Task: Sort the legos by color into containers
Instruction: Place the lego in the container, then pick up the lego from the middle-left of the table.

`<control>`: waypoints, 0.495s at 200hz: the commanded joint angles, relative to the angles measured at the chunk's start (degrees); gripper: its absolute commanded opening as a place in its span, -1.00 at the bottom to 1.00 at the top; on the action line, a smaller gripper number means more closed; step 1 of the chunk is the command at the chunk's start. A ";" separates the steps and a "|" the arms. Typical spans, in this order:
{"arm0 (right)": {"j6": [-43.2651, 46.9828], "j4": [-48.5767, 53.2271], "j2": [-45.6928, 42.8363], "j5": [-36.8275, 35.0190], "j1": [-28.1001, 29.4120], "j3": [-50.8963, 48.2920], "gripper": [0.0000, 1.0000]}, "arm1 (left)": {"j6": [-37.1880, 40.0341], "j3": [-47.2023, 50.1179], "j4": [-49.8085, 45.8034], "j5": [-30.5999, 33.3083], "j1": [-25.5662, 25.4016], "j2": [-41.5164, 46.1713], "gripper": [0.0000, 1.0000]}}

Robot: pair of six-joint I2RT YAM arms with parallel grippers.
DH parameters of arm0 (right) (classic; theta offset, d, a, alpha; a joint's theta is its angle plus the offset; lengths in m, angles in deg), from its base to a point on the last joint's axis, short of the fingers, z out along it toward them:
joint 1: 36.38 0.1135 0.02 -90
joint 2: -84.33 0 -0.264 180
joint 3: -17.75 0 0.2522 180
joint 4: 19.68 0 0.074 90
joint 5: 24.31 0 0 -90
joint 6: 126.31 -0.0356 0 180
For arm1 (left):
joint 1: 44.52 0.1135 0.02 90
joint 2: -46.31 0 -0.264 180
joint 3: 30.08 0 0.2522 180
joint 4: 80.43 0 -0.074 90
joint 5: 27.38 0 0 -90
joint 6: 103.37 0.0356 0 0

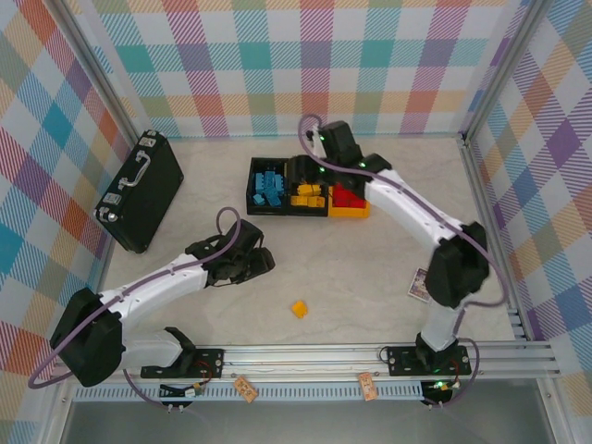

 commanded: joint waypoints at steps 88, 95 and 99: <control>0.15 6.54 -30.27 -0.90 -6.73 -41.76 0.20 | 7.37 -9.91 -6.62 -5.88 -16.19 -15.25 0.32; 0.09 6.91 -31.01 -0.98 -6.90 -42.73 0.20 | 8.83 -11.19 -7.81 -5.55 -17.27 -16.77 0.33; 0.06 6.98 -31.41 -0.99 -7.01 -43.14 0.20 | 9.49 -12.02 -8.67 -5.14 -17.91 -17.61 0.33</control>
